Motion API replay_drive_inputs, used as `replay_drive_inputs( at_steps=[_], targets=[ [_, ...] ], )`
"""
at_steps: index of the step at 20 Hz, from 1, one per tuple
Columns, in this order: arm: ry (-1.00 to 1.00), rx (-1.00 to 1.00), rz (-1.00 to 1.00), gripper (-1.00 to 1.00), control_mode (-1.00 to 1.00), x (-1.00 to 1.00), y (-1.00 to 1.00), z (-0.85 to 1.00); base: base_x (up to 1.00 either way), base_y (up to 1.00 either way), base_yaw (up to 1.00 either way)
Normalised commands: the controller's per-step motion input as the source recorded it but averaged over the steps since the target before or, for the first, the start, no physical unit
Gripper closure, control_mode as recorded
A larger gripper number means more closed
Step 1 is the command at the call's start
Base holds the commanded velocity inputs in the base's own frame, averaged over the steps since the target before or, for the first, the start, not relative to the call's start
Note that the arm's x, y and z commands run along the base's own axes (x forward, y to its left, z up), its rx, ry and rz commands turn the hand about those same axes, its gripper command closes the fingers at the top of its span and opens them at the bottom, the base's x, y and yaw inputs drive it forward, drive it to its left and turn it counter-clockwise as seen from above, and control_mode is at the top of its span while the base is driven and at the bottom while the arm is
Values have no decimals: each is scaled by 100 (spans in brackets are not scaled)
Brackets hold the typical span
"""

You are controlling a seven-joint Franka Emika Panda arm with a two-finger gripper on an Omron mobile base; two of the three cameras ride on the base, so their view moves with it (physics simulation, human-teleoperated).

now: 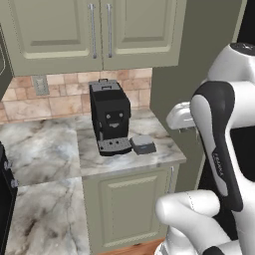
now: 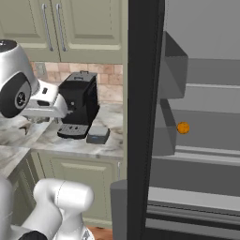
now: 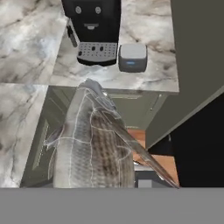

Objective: Take the fish from the fridge and place it on the digital scale on the counter by the fridge. Wait a few seconds for a reading, then move it to the plate on the dining counter.

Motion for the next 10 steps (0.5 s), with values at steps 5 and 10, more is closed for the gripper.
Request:
replay_drive_inputs(
  at_steps=[5, 10],
  targets=[
    [6, -6, 0, 100, -100, -18, 0, -7, 0, 0, 0],
    [2, -1, 0, 100, 100, -5, 0, -4, -30, 0, 0]
  ],
)
